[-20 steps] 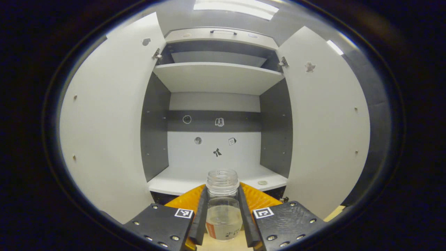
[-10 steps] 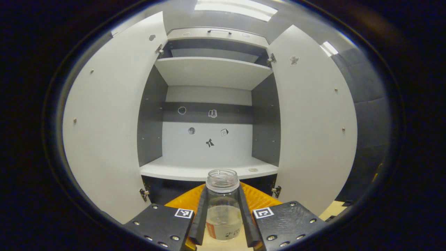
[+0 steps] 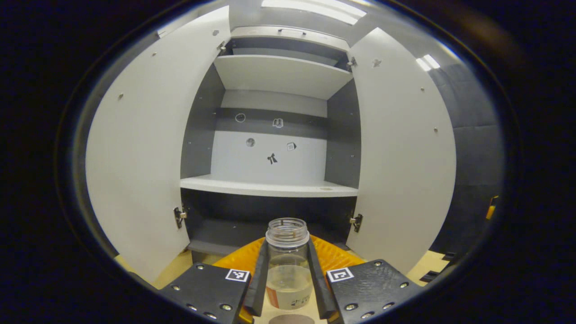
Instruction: Grasp the bottle in the cabinet with the left hand and place it on the coaster, then close the right door with the right hand and the left door with the left hand.
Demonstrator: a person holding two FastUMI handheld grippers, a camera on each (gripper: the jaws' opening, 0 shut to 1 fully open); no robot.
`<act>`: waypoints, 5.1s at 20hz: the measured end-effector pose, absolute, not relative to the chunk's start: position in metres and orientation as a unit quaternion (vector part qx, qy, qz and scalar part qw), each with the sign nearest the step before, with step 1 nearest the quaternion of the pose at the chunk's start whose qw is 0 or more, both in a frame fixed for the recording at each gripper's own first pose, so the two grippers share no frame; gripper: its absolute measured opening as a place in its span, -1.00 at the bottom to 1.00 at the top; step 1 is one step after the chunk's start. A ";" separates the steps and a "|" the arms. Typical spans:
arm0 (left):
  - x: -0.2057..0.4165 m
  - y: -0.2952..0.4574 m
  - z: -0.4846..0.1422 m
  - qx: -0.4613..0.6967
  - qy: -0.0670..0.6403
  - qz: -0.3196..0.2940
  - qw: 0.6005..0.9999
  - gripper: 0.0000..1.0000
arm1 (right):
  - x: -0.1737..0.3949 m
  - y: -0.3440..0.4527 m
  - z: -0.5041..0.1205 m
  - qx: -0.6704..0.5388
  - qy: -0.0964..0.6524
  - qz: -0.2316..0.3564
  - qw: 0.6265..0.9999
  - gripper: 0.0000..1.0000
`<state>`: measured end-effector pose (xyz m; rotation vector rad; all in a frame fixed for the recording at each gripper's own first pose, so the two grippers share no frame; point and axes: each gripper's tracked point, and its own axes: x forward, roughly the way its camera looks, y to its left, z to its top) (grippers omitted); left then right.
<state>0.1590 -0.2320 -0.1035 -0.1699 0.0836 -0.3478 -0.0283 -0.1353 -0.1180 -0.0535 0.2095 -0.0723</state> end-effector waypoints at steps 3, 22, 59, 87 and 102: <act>0.153 -0.233 -0.127 -0.087 0.056 -0.171 0.980 -0.03 | -0.028 -0.133 -0.119 -0.033 0.107 -0.033 0.993 0.93; 0.123 -0.247 -0.225 -0.058 0.085 -0.160 0.982 -0.05 | -0.035 -0.136 -0.129 -0.052 0.130 -0.029 0.990 0.93; 0.045 -0.078 -0.016 -0.042 0.027 -0.014 0.999 0.76 | 0.090 -0.123 0.015 0.018 0.043 -0.015 0.999 0.93; 0.102 0.134 -0.033 -0.033 0.025 0.051 0.998 0.75 | 0.133 -0.057 0.058 -0.006 0.022 -0.113 0.993 0.90; 0.114 0.166 -0.046 -0.049 0.024 0.038 0.998 0.77 | 0.136 0.020 0.060 -0.008 0.019 -0.080 0.997 0.90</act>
